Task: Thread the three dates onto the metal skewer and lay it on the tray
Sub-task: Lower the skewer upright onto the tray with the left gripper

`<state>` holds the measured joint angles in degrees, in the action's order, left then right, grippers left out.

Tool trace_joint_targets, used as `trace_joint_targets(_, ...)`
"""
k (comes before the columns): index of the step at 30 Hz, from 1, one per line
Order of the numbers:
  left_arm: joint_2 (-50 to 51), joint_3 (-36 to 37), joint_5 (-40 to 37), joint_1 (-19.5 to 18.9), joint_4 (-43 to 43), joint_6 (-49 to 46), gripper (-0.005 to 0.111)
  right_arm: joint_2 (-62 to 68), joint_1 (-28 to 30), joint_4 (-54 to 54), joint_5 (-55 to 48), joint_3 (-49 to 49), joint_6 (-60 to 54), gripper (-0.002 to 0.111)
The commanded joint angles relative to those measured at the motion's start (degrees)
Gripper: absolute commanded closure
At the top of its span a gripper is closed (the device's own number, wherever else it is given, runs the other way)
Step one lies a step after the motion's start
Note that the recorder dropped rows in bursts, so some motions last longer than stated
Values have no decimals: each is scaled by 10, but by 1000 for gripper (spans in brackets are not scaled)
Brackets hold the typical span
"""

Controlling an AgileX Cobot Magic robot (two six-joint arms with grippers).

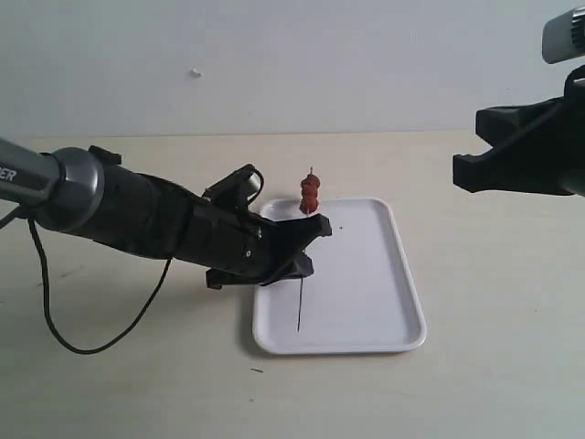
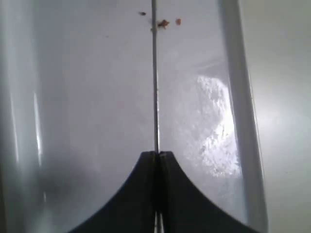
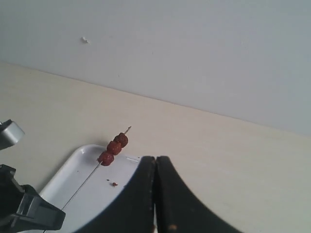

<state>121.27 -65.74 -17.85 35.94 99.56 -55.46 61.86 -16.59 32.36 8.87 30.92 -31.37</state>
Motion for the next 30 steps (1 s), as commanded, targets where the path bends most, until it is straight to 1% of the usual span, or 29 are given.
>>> trace_joint_targets(1, 15, -4, -7, 3, 4, -5, 107, -6, -1, -5, -2, -2, 1, 108)
trace_joint_targets(3, 15, -4, -7, 3, 4, -24, 106, -6, -1, -5, -2, -2, 1, 108)
trace_joint_targets(5, 13, -4, -11, 3, 4, -28, 101, -6, -1, -5, -2, -2, 1, 108)
trace_joint_targets(6, 13, -5, -12, 3, 4, -28, 98, -6, -1, -5, -2, -2, 1, 108)
trace_joint_targets(11, 13, -13, -22, 0, 4, -28, 73, -6, -1, -5, -2, -2, 1, 108)
trace_joint_targets(14, 12, -15, -24, 0, 4, -28, 67, -6, -1, -5, -2, -2, 1, 108)
trace_joint_targets(19, -1, -15, -22, 0, 4, -28, 66, -11, -1, -5, 30, -15, 0, 108)
trace_joint_targets(22, -5, -15, -39, 0, 4, -27, 66, -27, -1, -5, 40, -25, 0, 108)
trace_joint_targets(26, -5, -15, -58, 0, 0, -27, 66, -55, -1, -5, 27, -25, 0, 108)
trace_joint_targets(30, -5, -15, -52, 0, -12, -26, 66, -71, -1, -5, 14, -25, 0, 108)
